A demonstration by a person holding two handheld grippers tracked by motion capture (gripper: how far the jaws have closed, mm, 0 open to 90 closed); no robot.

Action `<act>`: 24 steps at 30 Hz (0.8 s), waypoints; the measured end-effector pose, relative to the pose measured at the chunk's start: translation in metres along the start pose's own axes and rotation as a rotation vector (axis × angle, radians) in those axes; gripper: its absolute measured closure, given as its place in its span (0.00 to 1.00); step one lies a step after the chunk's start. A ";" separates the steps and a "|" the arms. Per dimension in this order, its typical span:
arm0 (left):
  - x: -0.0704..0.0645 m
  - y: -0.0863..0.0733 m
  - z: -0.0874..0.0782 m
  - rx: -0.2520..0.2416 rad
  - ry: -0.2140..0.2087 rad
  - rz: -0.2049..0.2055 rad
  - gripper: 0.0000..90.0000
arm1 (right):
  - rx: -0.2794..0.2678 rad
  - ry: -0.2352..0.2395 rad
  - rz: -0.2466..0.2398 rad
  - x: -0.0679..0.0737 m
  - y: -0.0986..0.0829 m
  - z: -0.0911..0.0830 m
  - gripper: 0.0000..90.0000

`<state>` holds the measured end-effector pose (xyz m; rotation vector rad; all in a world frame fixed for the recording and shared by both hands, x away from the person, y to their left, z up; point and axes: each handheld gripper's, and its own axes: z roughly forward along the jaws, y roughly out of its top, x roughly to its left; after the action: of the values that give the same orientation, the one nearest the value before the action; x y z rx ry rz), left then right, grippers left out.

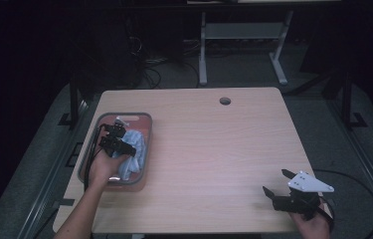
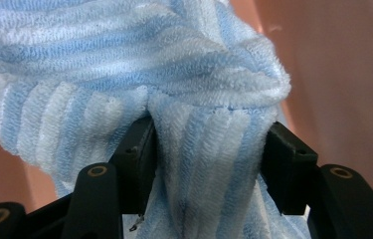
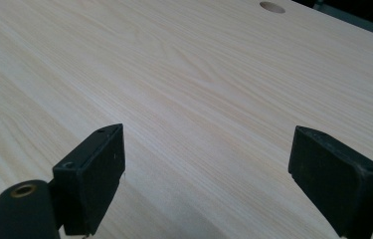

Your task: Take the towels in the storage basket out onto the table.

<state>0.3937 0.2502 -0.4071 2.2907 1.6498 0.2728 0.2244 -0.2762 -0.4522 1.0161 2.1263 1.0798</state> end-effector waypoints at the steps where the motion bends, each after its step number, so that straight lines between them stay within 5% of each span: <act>1: 0.000 0.000 0.001 0.003 0.005 0.003 0.51 | -0.002 -0.001 0.000 0.000 0.000 0.000 0.16; 14: -0.001 0.000 0.006 0.030 0.028 0.024 0.65 | -0.003 0.009 -0.007 0.001 0.001 0.001 0.16; 24: 0.007 -0.001 0.004 0.041 -0.012 0.028 0.74 | -0.005 0.004 0.004 0.000 0.000 -0.003 0.16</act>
<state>0.3962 0.2565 -0.4113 2.3428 1.6329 0.2334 0.2221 -0.2780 -0.4506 1.0166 2.1242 1.0893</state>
